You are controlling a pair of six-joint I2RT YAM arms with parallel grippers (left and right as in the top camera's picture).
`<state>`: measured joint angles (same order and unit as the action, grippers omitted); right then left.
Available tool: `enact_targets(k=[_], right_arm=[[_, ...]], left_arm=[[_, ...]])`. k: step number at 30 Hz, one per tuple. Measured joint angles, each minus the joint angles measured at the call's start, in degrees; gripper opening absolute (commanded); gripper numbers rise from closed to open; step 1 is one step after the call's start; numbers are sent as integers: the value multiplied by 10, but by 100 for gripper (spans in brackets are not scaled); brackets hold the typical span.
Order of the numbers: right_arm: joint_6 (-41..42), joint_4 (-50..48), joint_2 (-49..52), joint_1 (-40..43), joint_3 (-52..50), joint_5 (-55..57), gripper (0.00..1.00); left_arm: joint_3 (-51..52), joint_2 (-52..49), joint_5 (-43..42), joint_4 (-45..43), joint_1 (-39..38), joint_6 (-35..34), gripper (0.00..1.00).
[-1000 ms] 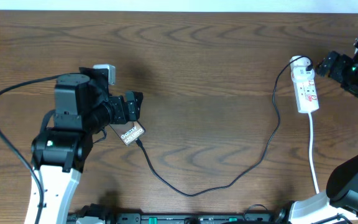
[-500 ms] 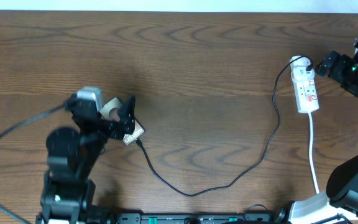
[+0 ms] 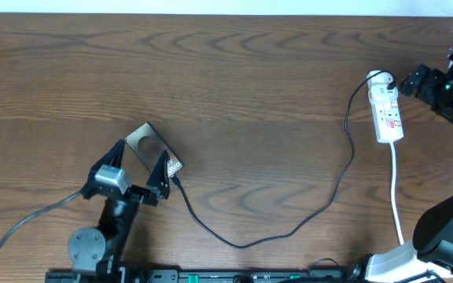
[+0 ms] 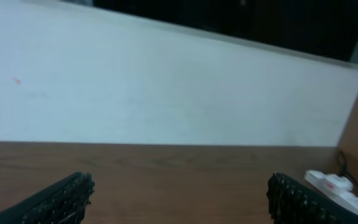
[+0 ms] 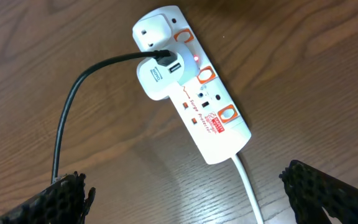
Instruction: Plug charger to phone and switch on socket
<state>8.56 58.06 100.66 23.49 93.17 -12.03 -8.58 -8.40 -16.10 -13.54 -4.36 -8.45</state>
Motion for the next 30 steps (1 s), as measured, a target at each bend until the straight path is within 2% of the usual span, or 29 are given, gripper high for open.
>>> enact_targets(k=[7, 11, 17, 22, 30], right_arm=[[0, 0, 0, 0, 0, 0, 99], [0, 0, 0, 0, 0, 0, 99], [0, 0, 0, 0, 0, 0, 99], [0, 0, 0, 0, 0, 0, 99], [0, 0, 0, 0, 0, 0, 99]], left_arm=[[48, 70, 2, -3, 35, 6, 92], [73, 78, 2, -4, 44, 8, 92], [82, 78, 6, 49, 44, 8, 92], [82, 77, 25, 127, 44, 9, 92], [76, 78, 60, 143, 44, 33, 92]])
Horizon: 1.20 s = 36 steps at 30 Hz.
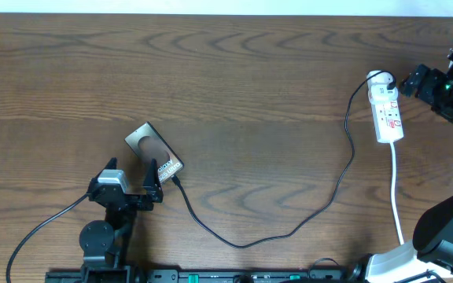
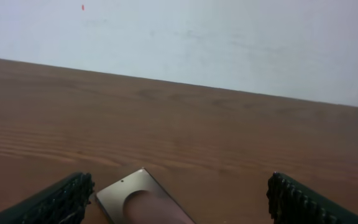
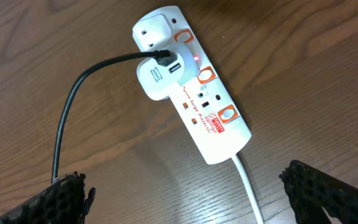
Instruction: Plug charger to phone and switch on socket
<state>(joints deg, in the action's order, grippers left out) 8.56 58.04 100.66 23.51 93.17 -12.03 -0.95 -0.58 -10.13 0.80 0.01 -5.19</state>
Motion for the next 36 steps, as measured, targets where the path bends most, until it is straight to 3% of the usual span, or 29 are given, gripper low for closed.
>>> enact_targets(k=[10, 36], right_arm=[[0, 0, 0, 0, 0, 0, 99], [0, 0, 0, 0, 0, 0, 99]], left_arm=[[0, 0, 2, 1, 0, 52, 92], [0, 0, 2, 1, 0, 55, 92]])
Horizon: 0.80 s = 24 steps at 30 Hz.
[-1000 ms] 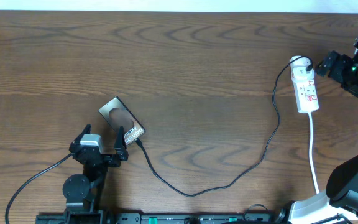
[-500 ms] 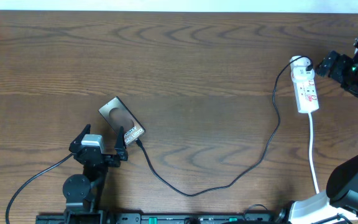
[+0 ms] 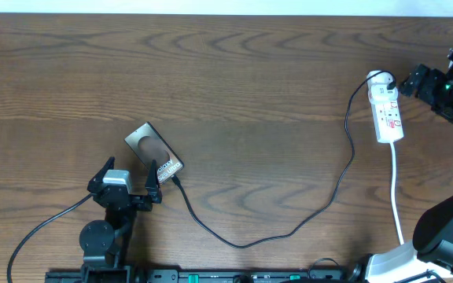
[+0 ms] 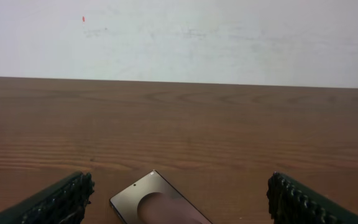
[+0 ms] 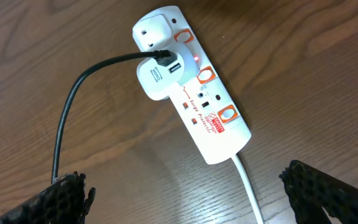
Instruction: Plug charger to phone and switch on socket
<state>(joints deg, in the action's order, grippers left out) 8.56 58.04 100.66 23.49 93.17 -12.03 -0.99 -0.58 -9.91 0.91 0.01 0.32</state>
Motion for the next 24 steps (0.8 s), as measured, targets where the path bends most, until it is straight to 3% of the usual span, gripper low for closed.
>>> enact_targets(k=[13, 18, 24], right_arm=[[5, -40, -5, -3, -12, 3, 99], [16, -212, -61, -45, -117, 8, 99], [19, -497, -184, -136, -338, 12, 99]], left_arm=[[0, 0, 0, 0, 0, 2, 92], [0, 0, 0, 0, 0, 2, 92], [0, 0, 1, 1, 0, 2, 92]])
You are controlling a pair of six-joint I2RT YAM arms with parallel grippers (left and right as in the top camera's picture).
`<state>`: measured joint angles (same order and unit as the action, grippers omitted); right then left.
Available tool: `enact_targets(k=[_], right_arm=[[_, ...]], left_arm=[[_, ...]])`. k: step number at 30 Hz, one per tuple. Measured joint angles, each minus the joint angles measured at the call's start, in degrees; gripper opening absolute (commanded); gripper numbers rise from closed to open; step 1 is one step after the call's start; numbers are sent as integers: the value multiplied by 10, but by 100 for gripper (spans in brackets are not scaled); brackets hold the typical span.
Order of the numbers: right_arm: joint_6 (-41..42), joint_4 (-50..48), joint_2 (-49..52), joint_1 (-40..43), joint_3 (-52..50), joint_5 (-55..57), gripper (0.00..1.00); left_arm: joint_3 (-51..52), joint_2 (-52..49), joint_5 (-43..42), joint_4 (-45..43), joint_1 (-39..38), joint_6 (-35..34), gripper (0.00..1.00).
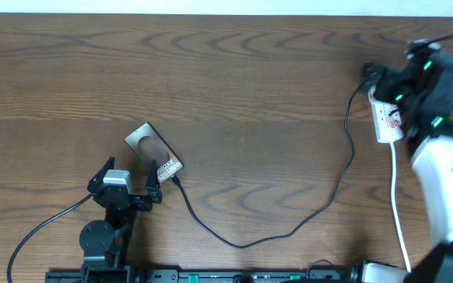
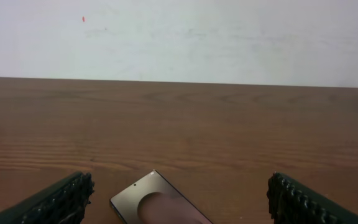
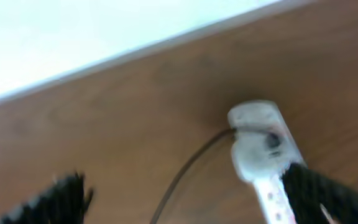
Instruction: Plug charger to phone and switch on socket
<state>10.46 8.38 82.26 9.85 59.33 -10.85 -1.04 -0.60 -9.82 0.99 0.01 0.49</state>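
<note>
The phone (image 1: 153, 149) lies face up at the near left of the table, and its top end (image 2: 160, 204) shows between my left fingers. The black charger cable (image 1: 242, 244) ends at the phone's near corner and loops right to the white power strip (image 1: 387, 119). My left gripper (image 1: 128, 176) stands open just short of the phone, touching nothing. My right gripper (image 1: 380, 85) hovers open over the strip's far end. In the blurred right wrist view the strip (image 3: 260, 140) sits by my right finger (image 3: 319, 193). Its switches are too blurred to read.
The strip's white lead (image 1: 397, 196) runs toward the near edge on the right. A pale wall (image 2: 179, 37) backs the far table edge. Bare wooden tabletop (image 1: 242, 94) lies between phone and strip.
My right arm has moved left from beside the power strip to over its far end, and its view has swung from looking down at the strip to a blurred look toward the wall. The left arm is unchanged.
At first my left gripper stood open around the phone, its camera facing the wall. A second later it was back near the table's edge with the phone ahead of its fingers, and it has stayed there. My right gripper held still beside the strip until now.
</note>
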Motion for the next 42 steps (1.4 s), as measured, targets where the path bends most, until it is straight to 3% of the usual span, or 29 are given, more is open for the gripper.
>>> enact_targets(k=[6, 11, 22, 24, 34, 42], right_arm=[[-2, -250, -116, -56, -218, 2, 99], [-29, -316, -218, -70, -351, 4, 99], [-86, -316, -461, -70, -559, 15, 99], [-89, -273, -504, -70, -581, 20, 99], [-98, -51, -639, -70, -589, 63, 99], [-99, -44, -708, -71, -589, 81, 99]], left_arm=[[0, 0, 1, 0, 0, 0, 92], [0, 0, 1, 0, 0, 0, 92], [0, 0, 1, 0, 0, 0, 92], [0, 0, 1, 0, 0, 0, 92], [0, 0, 1, 0, 0, 0, 92], [0, 0, 1, 0, 0, 0, 92]])
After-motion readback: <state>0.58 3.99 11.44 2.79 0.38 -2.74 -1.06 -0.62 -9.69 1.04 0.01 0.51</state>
